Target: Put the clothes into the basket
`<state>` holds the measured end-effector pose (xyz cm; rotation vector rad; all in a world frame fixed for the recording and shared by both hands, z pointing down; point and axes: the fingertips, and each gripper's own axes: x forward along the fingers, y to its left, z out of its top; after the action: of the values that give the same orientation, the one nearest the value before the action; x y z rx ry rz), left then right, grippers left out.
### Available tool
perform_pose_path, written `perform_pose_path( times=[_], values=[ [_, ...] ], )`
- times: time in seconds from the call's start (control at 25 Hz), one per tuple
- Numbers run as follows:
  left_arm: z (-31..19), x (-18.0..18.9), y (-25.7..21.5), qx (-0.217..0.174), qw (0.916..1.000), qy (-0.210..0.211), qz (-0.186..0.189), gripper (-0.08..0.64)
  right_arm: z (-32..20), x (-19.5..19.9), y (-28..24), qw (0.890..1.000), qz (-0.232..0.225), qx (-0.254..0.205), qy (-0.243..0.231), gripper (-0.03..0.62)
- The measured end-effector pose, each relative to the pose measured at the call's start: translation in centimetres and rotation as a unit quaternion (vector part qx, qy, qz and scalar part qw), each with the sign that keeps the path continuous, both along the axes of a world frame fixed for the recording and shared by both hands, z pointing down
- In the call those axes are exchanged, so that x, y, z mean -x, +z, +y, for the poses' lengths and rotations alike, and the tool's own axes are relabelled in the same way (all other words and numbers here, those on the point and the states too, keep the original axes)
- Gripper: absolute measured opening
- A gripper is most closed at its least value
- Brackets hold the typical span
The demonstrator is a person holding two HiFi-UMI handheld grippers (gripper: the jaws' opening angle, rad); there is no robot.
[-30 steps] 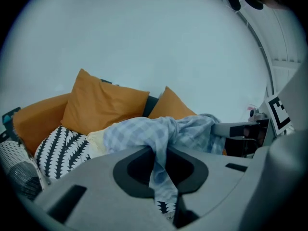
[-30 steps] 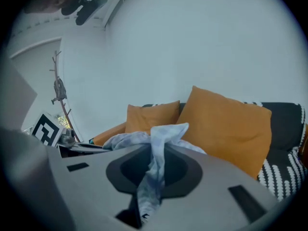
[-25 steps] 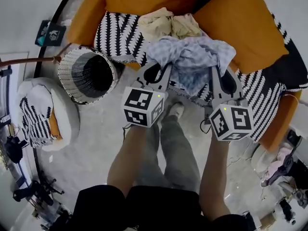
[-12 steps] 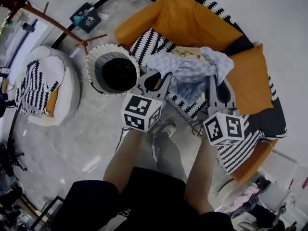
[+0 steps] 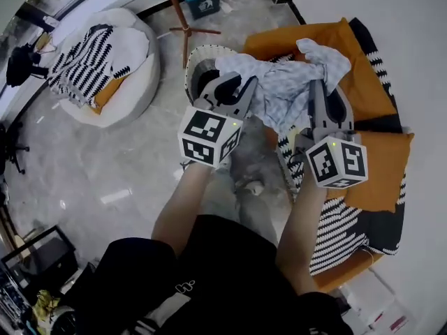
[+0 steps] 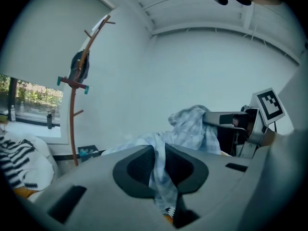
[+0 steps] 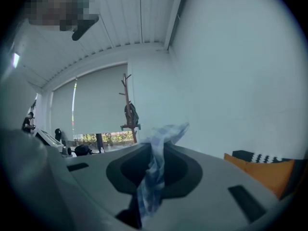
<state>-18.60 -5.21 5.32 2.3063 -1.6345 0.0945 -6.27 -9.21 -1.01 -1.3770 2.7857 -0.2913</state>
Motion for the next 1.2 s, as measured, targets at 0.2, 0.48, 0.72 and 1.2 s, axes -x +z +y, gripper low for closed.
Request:
perform_pose_path(
  times=[0.2, 0.48, 0.72, 1.2],
  values=[
    [0.7, 8.7, -2.2, -0.02, 0.9968, -0.076, -0.015, 0.049, -0.9, 8.8, -1.6, 0.997, 0.002, -0.017, -0.079, 0.057],
    [1.1, 15.0, -0.8, 0.003, 0.992, -0.121, -0.036, 0.049, -1.4, 16.3, -0.8, 0.99, 0.008, -0.013, -0.141, 0.057],
    [0.3, 16.7, 8.8, 0.098, 0.9869, -0.126, -0.024, 0.049, -2.7, 18.6, 9.0, 0.984, 0.05, 0.063, -0.157, 0.057],
    [-1.4, 16.5, 39.0, 0.287, 0.9506, -0.116, 0.028, 0.051, -4.3, 18.2, 39.9, 0.943, 0.137, 0.245, -0.179, 0.057]
  ],
)
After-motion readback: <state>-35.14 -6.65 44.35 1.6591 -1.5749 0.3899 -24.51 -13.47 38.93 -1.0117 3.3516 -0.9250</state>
